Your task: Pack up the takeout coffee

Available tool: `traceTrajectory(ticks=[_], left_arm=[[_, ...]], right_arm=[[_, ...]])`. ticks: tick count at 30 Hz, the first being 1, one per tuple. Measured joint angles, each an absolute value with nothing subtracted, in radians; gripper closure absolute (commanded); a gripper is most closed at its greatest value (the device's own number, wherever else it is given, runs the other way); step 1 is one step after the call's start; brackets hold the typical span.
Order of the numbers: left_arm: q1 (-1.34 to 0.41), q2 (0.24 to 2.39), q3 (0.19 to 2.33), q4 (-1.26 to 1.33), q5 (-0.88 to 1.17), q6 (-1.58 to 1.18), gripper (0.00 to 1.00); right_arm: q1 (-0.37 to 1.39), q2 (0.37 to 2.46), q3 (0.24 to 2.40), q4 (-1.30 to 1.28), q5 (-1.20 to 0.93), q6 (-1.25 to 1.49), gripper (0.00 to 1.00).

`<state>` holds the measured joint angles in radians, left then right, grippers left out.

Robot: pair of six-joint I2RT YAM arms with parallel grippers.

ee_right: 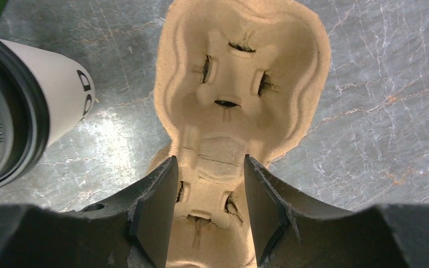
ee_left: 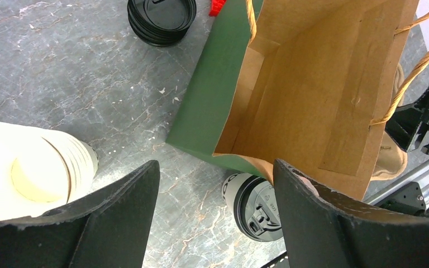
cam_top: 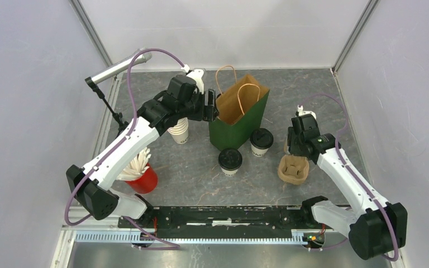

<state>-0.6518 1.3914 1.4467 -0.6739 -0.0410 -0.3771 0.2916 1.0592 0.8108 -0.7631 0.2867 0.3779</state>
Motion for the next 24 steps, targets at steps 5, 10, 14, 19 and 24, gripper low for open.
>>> traceTrajectory(ticks=[5,10,14,19,24], left_arm=[[-0.652,1.409,1.447,-0.674,-0.017,-0.349,0.21],[-0.652,1.423,1.447,-0.674,0.008,-0.348,0.25],[-0.652,1.424,1.45,-0.674,0.031,-0.349,0.29],[-0.652,1.424,1.464,-0.673,0.067,-0.35,0.35],[-0.652,1.414,1.464,-0.673,0.107,-0.353,0.36]], right_arm=[[0.27,1.06,0.782,-0.763,0.284,0.379,0.48],[0.256,1.06,0.77,-0.755,0.28,0.38,0.56],[0.249,1.06,0.756,-0.735,0.269,0.379,0.58],[0.242,1.06,0.755,-0.729,0.266,0.378,0.54],[0.23,1.064,0.754,-0.71,0.266,0.377,0.53]])
